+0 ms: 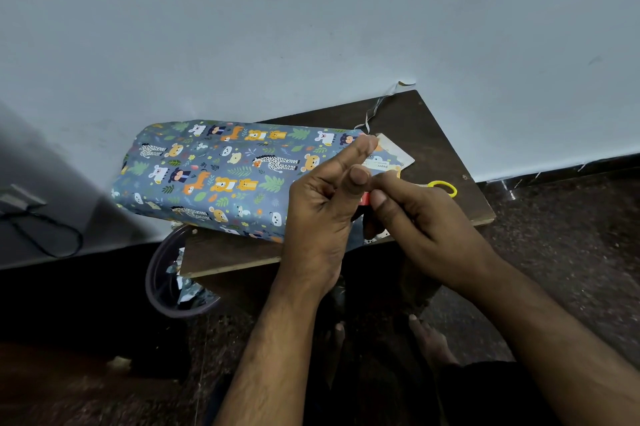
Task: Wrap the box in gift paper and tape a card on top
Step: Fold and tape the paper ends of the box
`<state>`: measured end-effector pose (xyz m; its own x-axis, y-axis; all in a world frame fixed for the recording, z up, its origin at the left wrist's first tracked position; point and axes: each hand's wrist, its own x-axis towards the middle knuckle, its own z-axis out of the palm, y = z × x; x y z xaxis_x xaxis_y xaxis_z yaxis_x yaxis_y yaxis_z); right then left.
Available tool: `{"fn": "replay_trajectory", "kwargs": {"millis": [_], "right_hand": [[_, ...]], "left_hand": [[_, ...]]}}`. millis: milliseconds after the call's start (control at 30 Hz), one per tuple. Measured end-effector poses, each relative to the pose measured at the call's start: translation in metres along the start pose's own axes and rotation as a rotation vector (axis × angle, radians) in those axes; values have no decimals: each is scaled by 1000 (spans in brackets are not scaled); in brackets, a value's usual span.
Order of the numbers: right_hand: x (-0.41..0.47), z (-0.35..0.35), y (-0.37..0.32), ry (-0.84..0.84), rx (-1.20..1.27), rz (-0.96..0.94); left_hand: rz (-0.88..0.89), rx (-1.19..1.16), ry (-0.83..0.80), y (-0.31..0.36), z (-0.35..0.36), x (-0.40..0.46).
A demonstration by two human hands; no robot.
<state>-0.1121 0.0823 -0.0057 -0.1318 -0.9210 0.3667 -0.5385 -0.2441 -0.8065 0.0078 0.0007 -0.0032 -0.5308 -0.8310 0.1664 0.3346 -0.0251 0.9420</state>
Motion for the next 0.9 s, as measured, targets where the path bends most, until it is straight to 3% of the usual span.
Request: {"fn": "replay_trajectory", "kwargs": {"millis": [267,567,900], "right_hand": [[1,11,1,121,10,27],[1,18,-9,210,321,75],[5,5,-5,150,573,175]], "left_hand": [[-13,-63,90,3,11,0],[-10,-82,83,4,9,-1],[21,-9,44,6,3,-1]]}}
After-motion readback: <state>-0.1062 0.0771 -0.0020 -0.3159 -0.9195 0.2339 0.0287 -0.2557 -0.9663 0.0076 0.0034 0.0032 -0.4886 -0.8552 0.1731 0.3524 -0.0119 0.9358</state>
